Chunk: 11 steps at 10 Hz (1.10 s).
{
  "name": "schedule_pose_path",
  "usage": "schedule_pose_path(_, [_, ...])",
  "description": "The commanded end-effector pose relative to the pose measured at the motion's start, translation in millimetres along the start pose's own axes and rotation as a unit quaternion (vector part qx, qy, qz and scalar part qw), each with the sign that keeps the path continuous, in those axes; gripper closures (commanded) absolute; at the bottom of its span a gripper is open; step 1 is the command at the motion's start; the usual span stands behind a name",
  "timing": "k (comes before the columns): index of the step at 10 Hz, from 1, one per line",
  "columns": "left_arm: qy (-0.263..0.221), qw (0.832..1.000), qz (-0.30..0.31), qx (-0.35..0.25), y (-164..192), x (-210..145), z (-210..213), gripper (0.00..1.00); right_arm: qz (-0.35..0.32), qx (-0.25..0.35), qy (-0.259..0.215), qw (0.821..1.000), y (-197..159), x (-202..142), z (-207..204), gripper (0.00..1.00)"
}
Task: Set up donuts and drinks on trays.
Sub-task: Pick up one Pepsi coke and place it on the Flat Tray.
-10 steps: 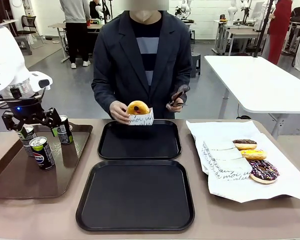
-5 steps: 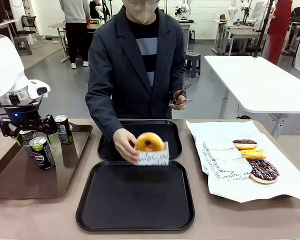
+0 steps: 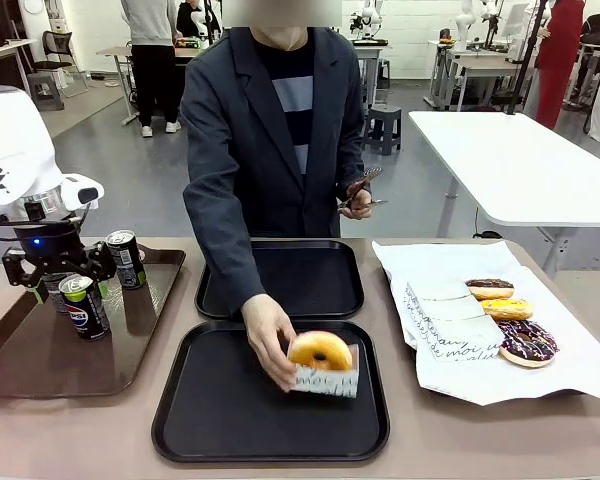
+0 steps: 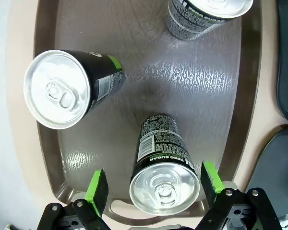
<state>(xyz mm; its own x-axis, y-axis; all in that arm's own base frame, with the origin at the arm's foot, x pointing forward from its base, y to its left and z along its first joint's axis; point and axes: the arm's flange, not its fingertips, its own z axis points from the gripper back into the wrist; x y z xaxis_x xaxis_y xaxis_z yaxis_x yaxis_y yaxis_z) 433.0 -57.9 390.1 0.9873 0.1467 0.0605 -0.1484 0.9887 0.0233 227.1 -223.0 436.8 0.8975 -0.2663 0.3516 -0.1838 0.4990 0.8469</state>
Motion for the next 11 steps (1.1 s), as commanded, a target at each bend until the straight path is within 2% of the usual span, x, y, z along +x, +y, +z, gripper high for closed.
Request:
schedule_pose_path(1, [0.002, 1.000, -0.004, 0.009, -5.5, 6.7, -8.2, 0.00, 0.008, 0.010, -0.008, 1.000, -0.7, 2.0, 0.4, 0.00])
schedule_pose_path(5, [0.014, 1.000, -0.007, -0.001, -6.8, 13.9, -14.8, 0.00, 0.008, 0.010, -0.008, 1.000, -0.7, 2.0, 0.4, 0.00])
schedule_pose_path(6, [0.014, 1.000, -0.009, -0.002, -6.3, 14.2, -15.0, 0.07, 0.008, 0.010, -0.008, 1.000, -0.7, 2.0, 0.4, 0.00])
schedule_pose_path(9, [0.006, 1.000, -0.009, -0.005, -2.6, 14.5, -9.0, 0.36, 0.008, 0.010, -0.008, 1.000, -0.7, 2.0, 0.4, 0.00])
schedule_pose_path(10, [0.007, 1.000, -0.009, -0.005, -2.4, 14.4, -8.1, 0.24, 0.008, 0.010, -0.008, 1.000, -0.7, 2.0, 0.4, 0.00])
schedule_pose_path(11, [0.006, 1.000, -0.010, -0.005, -2.1, 14.2, -6.7, 0.54, 0.008, 0.010, -0.008, 1.000, -0.7, 2.0, 0.4, 0.00])
